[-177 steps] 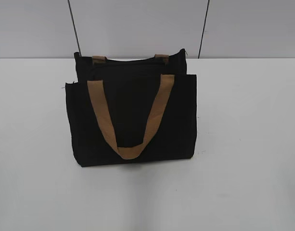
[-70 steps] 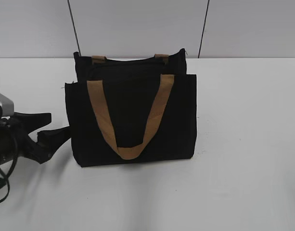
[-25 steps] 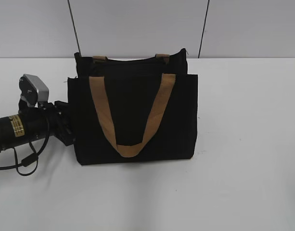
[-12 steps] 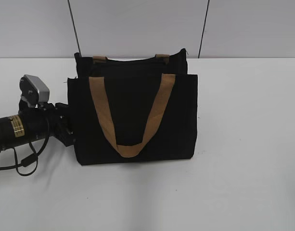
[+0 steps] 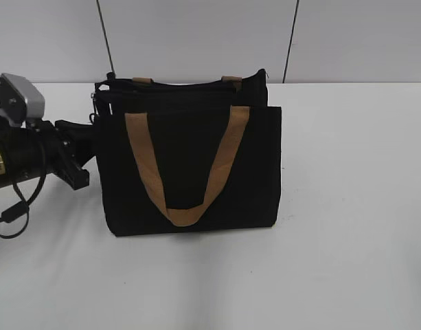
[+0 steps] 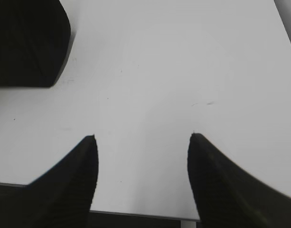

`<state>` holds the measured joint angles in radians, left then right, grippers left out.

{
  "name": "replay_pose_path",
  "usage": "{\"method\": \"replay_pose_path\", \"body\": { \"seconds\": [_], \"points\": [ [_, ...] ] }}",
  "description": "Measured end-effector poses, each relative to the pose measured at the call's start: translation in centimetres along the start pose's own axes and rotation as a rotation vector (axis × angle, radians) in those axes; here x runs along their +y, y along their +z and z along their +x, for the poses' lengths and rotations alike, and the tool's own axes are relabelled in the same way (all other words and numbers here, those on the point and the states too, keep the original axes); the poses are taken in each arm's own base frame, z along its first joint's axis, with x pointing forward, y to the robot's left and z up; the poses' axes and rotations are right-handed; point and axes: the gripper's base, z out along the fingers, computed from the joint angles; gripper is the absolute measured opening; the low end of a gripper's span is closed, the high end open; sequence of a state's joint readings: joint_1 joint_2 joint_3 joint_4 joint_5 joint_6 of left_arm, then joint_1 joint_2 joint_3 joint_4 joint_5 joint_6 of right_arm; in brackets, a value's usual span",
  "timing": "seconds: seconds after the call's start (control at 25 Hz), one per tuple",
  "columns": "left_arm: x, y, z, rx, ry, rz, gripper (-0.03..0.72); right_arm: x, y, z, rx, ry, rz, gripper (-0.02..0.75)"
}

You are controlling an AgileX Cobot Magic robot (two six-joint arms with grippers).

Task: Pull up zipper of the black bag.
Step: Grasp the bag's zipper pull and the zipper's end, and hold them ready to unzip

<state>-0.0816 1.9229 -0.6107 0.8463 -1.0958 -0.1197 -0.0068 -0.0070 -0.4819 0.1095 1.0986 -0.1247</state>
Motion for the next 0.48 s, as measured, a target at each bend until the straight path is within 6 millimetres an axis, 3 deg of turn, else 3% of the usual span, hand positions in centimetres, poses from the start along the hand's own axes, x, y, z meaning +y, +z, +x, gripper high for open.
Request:
{"method": "replay_pose_path", "body": {
  "seconds": [0.48],
  "points": [
    [-0.5, -4.5, -7.4, -0.035, 0.119, -0.127, 0.024, 0.0, 0.0, 0.0, 0.000, 0.000, 0.000, 0.467]
  ]
}}
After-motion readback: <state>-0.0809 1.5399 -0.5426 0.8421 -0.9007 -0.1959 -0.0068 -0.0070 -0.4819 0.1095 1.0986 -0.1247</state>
